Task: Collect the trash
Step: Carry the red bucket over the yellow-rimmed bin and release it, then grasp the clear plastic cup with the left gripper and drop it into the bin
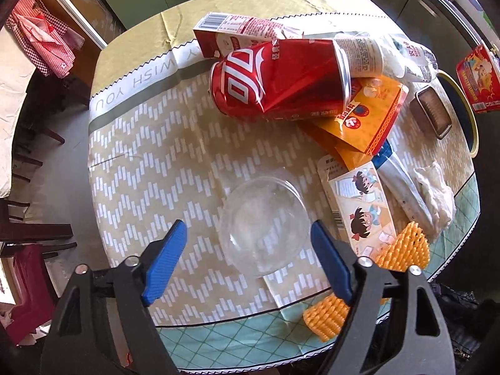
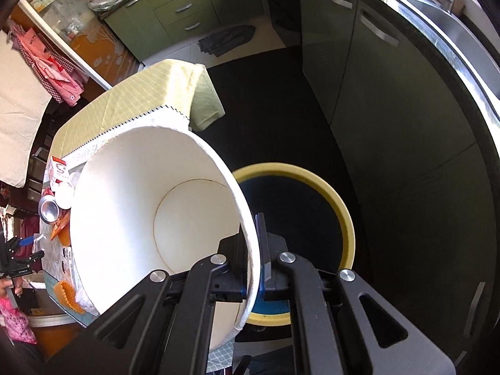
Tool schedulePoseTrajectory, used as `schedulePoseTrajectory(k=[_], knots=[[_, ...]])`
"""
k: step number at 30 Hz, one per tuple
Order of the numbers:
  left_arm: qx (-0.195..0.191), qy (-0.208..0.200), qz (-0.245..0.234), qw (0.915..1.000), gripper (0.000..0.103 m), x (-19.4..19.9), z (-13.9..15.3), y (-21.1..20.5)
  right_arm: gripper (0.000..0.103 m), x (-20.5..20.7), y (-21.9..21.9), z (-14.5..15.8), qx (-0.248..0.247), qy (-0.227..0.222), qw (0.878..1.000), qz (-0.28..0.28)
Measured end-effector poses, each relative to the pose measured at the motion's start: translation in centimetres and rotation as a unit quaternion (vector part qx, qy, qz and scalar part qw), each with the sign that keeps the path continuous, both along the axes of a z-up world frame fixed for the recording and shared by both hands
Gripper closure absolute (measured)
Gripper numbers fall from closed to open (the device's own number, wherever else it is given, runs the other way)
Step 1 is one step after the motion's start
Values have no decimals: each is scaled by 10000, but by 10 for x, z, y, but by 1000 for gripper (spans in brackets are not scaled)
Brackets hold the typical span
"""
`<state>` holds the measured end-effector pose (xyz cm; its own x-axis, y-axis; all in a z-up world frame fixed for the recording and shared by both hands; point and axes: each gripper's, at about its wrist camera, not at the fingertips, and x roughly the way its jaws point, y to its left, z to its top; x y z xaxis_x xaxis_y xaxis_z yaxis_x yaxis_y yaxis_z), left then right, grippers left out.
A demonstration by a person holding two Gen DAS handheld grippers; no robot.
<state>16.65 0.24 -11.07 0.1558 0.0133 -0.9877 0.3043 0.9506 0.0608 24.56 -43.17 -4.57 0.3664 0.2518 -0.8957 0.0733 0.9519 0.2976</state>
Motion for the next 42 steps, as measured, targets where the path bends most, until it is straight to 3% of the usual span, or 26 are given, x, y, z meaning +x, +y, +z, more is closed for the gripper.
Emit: schedulePoseTrajectory(k=[2,4,9,15,19,21,26,32,37,42], knots=[[-108,132,31,9999,54,0,-5,1,98,-4,-6,-21,-44,151,9999,-62],[-205,213,76,9995,61,0,-9,3,98,1,-9,-41,-107,297,9994,-154],[-346,-25,105,9993,62,-5,-1,6,97,0,-28,-84,-299,613,9966,-463],[-331,-447,61,9984,62,-13,31,2,95,-3,-36,-121,-234,847,9948,-523],[-327,-726,-176,9967,62,-20,58,-17,77,5,-30,-130,-157,874,9951,-434],[-332,-822,-364,9954,62,-21,69,-33,77,4,-30,-125,-224,772,9959,-424],[-536,-856,-1114,9886,62,-27,88,-110,77,-10,-35,-90,-209,333,9980,-491],[-846,-793,-2305,9662,62,-29,90,-243,77,-51,-58,-58,-257,-36,9975,-653],[-1089,-654,-2917,9481,61,-12,64,-359,77,-89,-80,-48,-238,-116,9950,-964],[-921,-433,-3098,9454,61,7,10,-455,77,-124,-98,-53,-178,-67,9930,-1168]])
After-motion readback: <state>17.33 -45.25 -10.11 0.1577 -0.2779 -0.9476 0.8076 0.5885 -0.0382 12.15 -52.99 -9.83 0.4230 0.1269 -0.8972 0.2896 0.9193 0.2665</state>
